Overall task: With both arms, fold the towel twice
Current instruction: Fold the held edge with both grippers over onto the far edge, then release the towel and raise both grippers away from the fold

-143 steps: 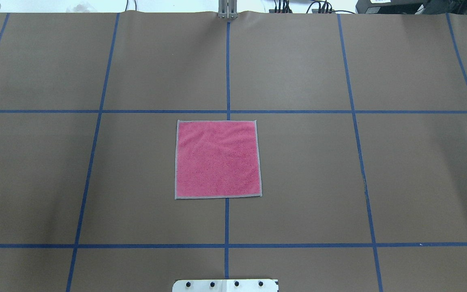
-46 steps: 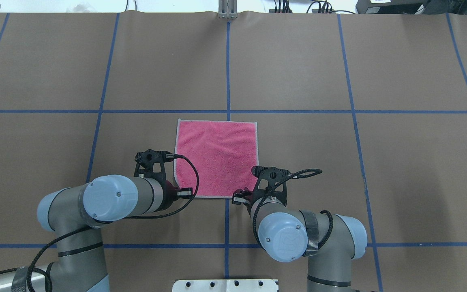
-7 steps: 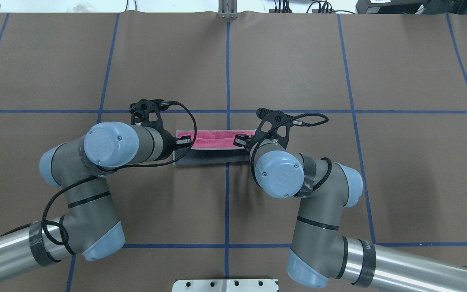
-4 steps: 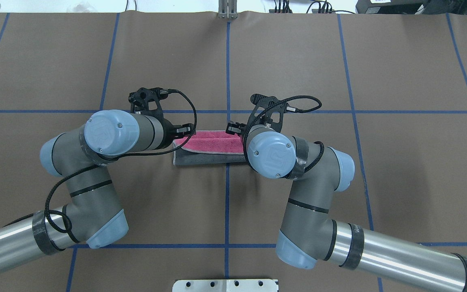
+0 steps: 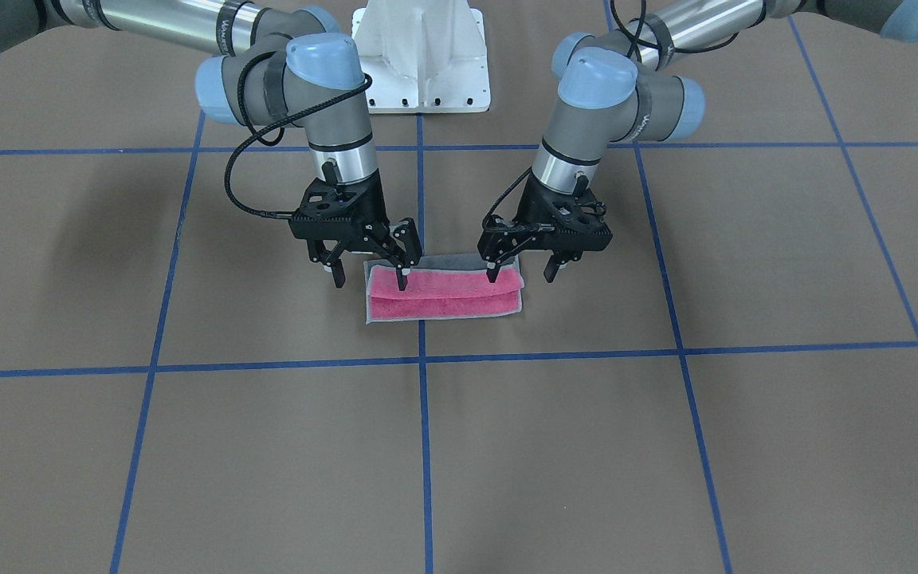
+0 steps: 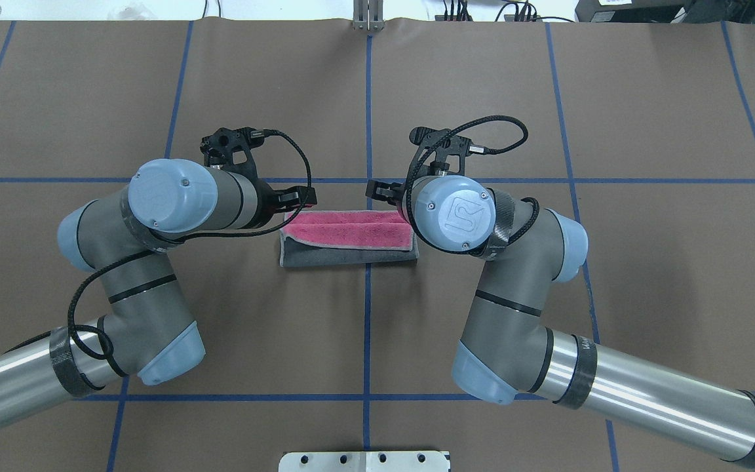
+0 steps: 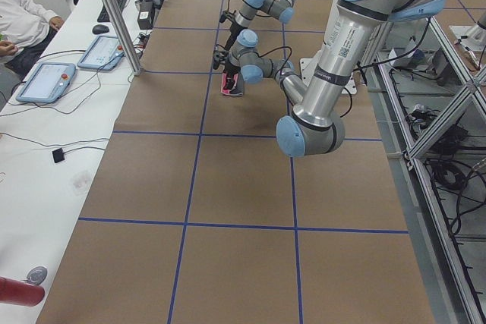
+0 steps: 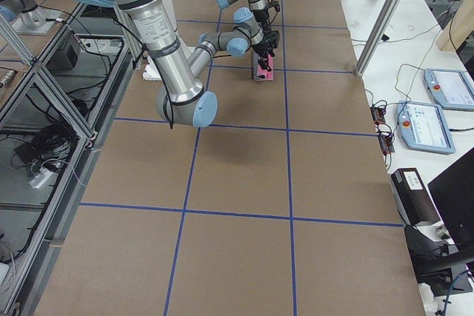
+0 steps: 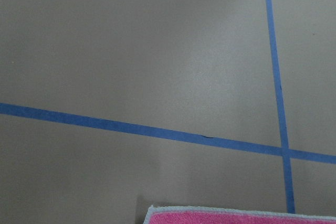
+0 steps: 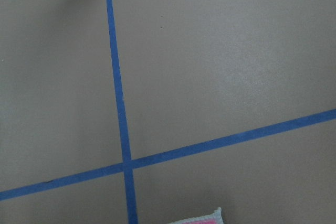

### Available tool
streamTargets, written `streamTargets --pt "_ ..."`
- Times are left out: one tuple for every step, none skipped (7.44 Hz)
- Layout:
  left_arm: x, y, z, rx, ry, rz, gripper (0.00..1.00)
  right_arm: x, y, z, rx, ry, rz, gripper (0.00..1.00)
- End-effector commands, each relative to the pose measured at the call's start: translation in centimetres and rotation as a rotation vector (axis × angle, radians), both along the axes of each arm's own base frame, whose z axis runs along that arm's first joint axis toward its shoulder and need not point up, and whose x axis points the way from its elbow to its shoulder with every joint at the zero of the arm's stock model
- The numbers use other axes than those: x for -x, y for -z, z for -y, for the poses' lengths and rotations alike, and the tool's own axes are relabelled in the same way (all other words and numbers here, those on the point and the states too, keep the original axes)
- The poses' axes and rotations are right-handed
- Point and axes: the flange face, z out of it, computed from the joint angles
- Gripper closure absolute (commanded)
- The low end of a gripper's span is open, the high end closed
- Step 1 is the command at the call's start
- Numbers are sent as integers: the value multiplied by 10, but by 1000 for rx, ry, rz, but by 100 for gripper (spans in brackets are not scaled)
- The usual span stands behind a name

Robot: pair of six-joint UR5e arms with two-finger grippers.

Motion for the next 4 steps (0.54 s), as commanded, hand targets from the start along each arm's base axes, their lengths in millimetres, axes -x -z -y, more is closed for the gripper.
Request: streamTargets --pt "-11 1 -15 22 -60 -15 25 -19 -7 -4 -6 39 4 1" --pt "-14 3 -19 19 -72 -16 98 -31 -8 -7 -22 51 3 1" --pt "-25 -3 -32 23 -96 -7 100 -33 -12 -6 -19 50 -2 1" --pt "-26 -5 -33 25 -97 -3 100 -33 -13 -6 -20 51 -3 1"
